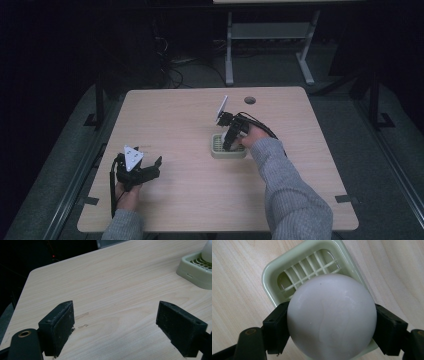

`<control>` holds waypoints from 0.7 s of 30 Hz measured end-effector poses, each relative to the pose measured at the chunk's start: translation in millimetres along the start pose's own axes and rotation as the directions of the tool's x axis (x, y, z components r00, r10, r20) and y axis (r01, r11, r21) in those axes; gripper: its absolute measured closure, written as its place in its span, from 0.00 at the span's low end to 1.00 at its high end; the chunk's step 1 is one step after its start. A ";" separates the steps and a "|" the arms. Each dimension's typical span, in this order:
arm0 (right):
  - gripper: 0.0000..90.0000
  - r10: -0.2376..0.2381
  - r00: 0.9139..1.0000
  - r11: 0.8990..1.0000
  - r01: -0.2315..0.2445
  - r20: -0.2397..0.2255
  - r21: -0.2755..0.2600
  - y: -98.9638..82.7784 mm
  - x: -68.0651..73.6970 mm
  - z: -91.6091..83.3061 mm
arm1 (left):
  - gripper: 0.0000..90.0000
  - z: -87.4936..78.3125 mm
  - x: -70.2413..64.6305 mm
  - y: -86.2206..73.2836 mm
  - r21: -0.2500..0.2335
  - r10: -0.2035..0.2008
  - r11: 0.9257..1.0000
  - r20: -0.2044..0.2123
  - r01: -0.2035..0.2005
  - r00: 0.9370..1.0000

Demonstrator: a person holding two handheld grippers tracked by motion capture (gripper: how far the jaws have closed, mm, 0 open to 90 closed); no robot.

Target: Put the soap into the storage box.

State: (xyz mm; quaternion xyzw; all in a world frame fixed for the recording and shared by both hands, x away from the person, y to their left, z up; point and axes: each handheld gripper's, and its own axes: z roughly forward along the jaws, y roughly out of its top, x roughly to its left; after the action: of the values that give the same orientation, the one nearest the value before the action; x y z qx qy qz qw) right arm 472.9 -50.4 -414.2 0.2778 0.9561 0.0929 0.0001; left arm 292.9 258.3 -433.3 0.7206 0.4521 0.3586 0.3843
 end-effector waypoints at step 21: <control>0.26 0.002 1.000 1.000 -0.002 0.007 0.001 -0.6 0.8 1.7 | 0.16 -0.1 -0.9 0.2 0.000 0.003 1.000 0.002 -0.003 1.000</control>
State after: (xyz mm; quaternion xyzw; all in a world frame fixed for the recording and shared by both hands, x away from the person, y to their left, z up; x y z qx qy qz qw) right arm 472.0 -50.2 -415.9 0.2793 0.9558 0.0915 0.0034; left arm 292.6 257.4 -433.2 0.7215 0.4508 0.3585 0.3844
